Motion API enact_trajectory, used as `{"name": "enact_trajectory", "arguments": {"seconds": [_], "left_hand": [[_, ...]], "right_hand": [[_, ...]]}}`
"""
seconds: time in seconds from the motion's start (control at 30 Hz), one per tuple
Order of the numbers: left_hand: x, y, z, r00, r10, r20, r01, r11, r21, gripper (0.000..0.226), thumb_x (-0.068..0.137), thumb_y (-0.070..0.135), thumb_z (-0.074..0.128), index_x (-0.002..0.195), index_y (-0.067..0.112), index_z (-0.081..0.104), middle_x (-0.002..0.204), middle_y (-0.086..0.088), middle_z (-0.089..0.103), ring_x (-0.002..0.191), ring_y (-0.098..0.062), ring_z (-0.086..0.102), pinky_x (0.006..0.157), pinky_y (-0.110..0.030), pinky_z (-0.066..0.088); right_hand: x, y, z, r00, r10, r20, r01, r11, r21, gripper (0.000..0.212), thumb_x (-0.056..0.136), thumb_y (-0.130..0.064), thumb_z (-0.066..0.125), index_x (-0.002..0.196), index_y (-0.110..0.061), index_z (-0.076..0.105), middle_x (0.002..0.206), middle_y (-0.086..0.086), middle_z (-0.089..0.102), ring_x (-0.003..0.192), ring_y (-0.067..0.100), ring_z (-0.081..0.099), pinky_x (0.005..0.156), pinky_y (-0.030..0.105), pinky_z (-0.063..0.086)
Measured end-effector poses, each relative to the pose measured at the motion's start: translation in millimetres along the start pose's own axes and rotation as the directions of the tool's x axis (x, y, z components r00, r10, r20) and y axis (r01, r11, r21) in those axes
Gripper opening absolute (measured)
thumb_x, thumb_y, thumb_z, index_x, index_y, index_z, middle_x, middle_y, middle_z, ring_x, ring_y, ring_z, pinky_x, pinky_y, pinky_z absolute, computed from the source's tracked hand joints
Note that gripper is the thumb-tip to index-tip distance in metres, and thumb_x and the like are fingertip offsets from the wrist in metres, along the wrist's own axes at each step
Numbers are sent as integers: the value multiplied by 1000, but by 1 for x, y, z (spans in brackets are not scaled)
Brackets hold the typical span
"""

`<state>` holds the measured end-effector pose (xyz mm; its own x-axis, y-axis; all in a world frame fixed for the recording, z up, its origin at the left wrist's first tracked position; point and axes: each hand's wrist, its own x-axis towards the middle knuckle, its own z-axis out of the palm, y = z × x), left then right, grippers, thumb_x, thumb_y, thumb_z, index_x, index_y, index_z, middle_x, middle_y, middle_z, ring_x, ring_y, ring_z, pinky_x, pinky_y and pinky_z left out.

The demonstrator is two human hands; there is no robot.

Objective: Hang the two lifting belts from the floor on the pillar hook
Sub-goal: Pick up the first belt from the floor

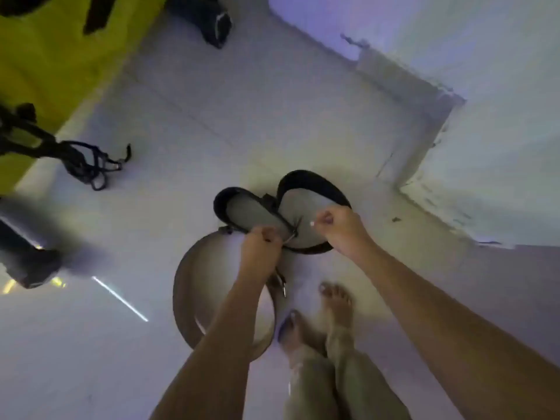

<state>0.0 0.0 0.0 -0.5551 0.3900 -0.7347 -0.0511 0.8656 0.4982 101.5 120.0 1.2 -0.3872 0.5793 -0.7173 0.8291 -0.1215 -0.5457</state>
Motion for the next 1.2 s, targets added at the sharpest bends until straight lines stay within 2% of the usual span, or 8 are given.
{"name": "enact_trajectory", "arguments": {"seconds": [0.17,0.43,0.63,0.87,0.97,1.07,1.13,1.2], "left_hand": [[90,-57,33,996,-80,-47,73,990,-123,32,87,7,54,117,-2,57,114,-18,65,108,-32,61,92,-37,47],[142,-80,38,952,170,-253,-143,982,121,51,82,4,56,132,5,47,133,-17,47,121,-32,46,98,-32,37],[161,-60,25,946,322,27,-235,629,741,79,85,6,55,150,23,12,161,-5,10,149,-27,1,119,-45,3],[183,-5,9,926,351,141,-284,398,872,50,94,13,46,142,23,36,140,-12,43,133,-36,37,109,-48,29],[164,15,8,949,288,130,-263,492,830,44,94,7,42,136,20,44,121,-13,54,110,-35,56,84,-41,45],[126,37,9,962,261,78,-214,548,809,52,93,6,41,143,18,33,131,-18,48,116,-38,50,87,-43,46],[97,49,11,969,236,74,-197,554,809,56,94,8,40,147,17,24,141,-19,40,122,-42,43,91,-45,45],[66,55,14,974,216,72,-183,552,814,59,95,10,39,149,18,19,147,-17,34,123,-43,40,92,-45,45]], "right_hand": [[105,41,89,996,22,87,-9,989,-145,25,86,-26,63,81,-3,56,78,18,56,81,28,54,60,30,34],[153,72,138,969,-244,21,209,775,-597,26,93,-18,49,116,-8,59,120,14,55,101,31,58,85,38,49],[135,94,92,896,-431,-109,244,680,-691,28,85,-2,55,111,0,64,109,22,61,88,44,56,66,37,42],[125,96,39,677,-704,-214,393,591,-704,29,81,-5,52,104,-1,69,92,16,70,75,37,56,59,34,51],[110,81,29,698,-570,-433,351,800,-487,25,85,-9,59,108,1,64,104,19,64,92,34,54,81,27,37],[74,46,31,739,-27,-673,221,954,204,25,86,-24,64,94,0,58,87,10,57,83,22,51,73,26,40],[57,14,28,898,344,-273,-27,663,748,29,88,-37,60,91,-7,60,78,6,59,70,17,55,65,26,43],[50,-9,19,933,345,101,-235,374,897,37,92,-39,53,112,-9,60,97,10,66,82,21,61,73,31,48]]}}
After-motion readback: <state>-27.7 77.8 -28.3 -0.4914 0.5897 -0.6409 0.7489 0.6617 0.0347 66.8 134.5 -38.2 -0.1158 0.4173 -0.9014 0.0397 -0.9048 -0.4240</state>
